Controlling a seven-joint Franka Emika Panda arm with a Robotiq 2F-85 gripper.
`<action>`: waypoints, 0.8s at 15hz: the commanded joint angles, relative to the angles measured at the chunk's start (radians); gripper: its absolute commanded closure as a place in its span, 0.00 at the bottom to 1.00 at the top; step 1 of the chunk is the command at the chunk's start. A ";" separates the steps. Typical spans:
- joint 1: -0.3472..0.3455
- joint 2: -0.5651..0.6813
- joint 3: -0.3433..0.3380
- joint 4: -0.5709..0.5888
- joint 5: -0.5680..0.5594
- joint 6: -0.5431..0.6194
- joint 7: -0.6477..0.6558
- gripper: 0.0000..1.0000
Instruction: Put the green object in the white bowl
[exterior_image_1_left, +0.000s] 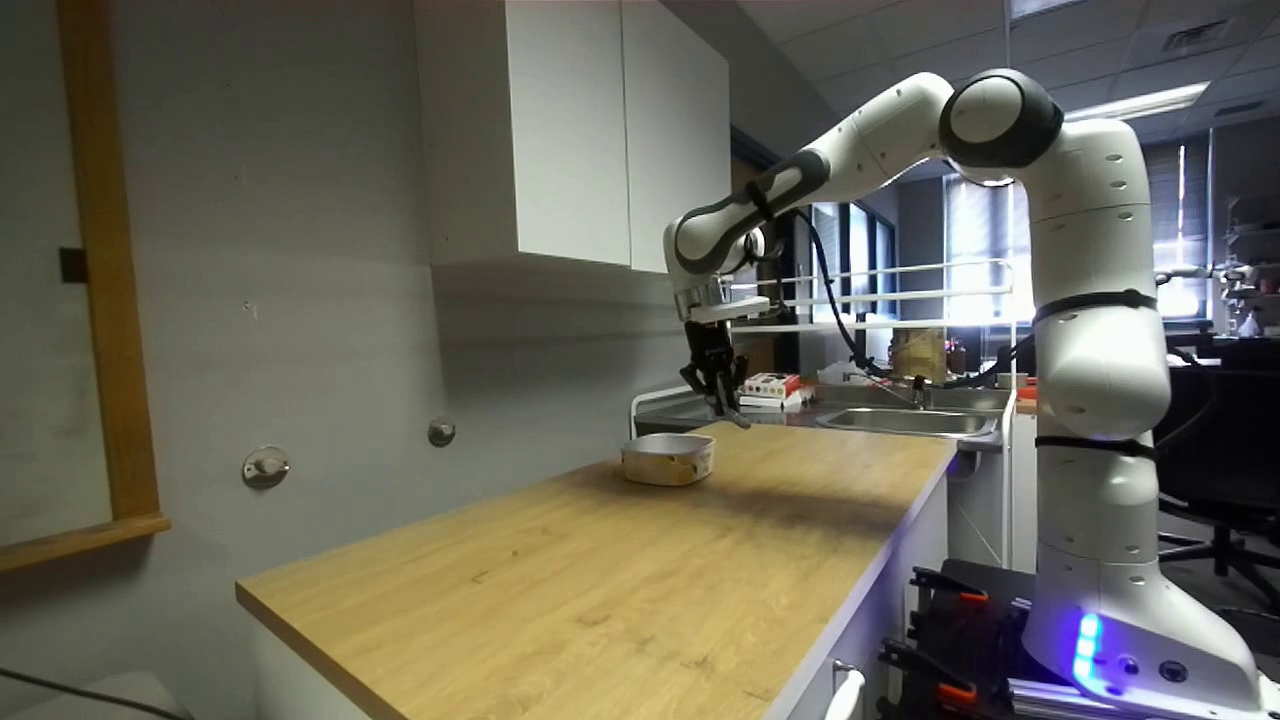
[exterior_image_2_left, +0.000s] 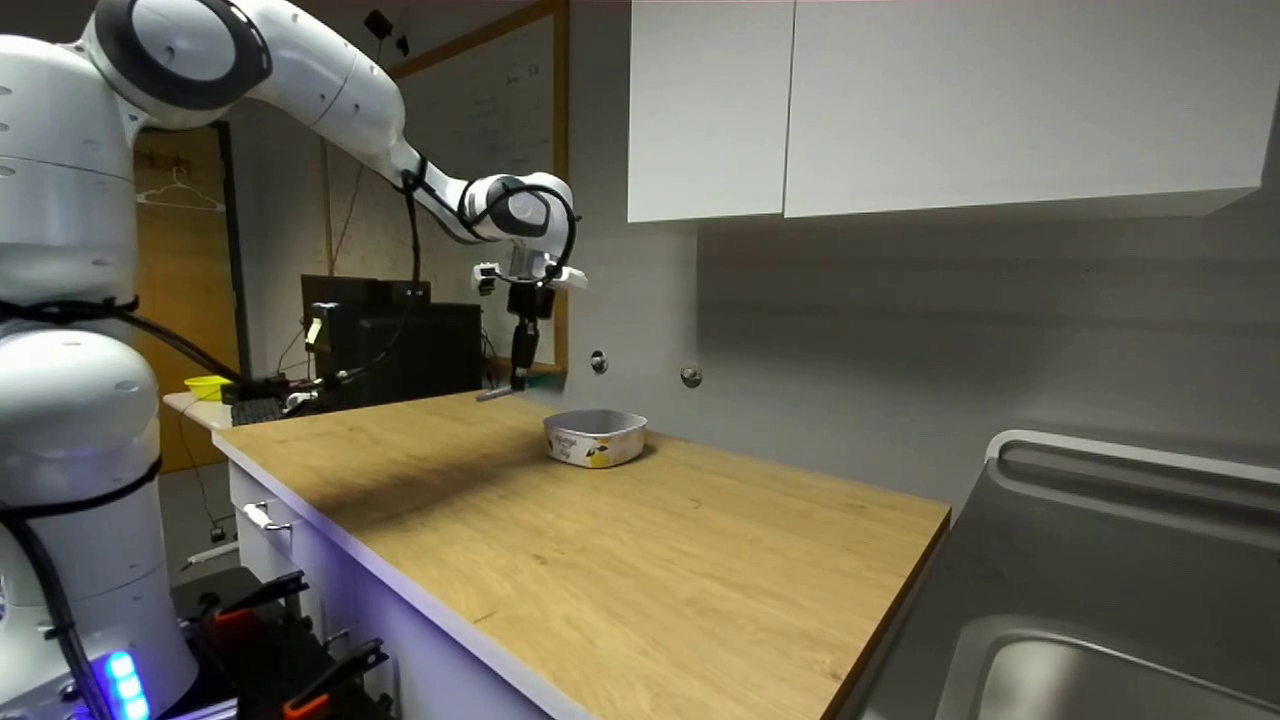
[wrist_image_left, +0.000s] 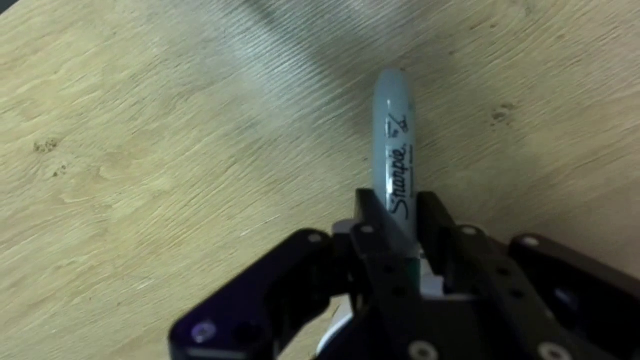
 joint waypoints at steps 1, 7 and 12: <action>0.006 -0.017 0.028 0.030 -0.035 -0.023 0.042 0.88; 0.004 0.083 0.036 0.209 -0.072 -0.070 0.063 0.87; 0.013 0.217 0.022 0.367 -0.121 -0.138 0.065 0.87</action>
